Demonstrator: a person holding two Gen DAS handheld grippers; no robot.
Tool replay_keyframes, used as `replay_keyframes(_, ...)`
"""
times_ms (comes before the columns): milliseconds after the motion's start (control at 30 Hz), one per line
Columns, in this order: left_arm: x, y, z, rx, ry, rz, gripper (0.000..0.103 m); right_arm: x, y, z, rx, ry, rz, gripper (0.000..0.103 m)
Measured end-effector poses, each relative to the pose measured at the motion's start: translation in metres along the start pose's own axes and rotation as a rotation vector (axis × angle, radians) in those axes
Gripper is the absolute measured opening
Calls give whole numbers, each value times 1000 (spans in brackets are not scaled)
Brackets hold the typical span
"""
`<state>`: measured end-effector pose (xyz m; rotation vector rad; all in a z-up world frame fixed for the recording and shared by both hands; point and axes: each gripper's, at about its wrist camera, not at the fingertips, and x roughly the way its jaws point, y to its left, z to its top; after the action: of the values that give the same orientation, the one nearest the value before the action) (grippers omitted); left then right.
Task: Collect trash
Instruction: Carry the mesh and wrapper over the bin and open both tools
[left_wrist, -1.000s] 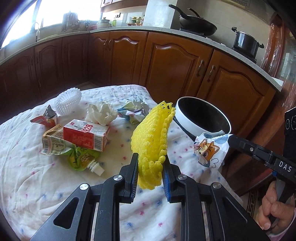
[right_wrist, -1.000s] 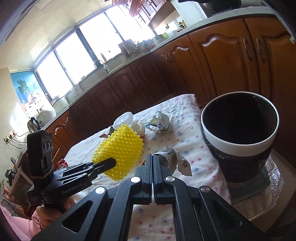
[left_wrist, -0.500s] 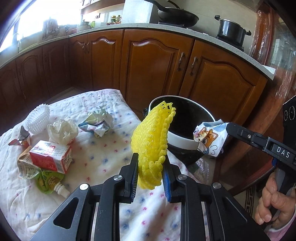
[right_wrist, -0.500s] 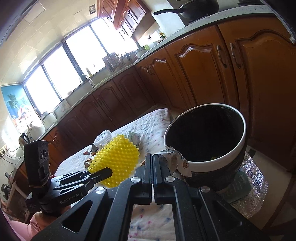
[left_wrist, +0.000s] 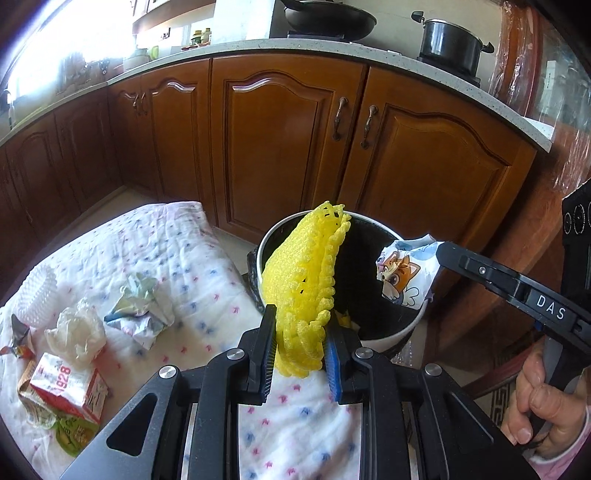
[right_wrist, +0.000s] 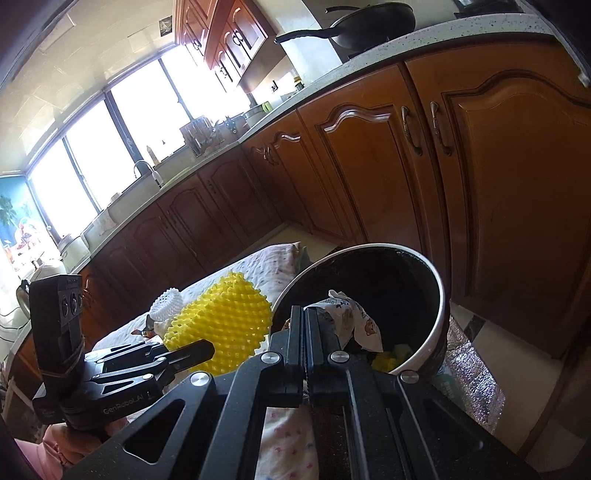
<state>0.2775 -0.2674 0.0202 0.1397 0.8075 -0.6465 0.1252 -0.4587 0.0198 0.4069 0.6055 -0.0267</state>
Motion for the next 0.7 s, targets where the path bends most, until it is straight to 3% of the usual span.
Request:
replay_keyframes(600, 82, -21, 40, 43, 134, -4, 23, 41, -38, 13, 40, 95, -36, 0)
replay_keyframes(700, 92, -24, 45, 45, 151, 12, 38, 50, -41, 14, 43, 121, -38, 1)
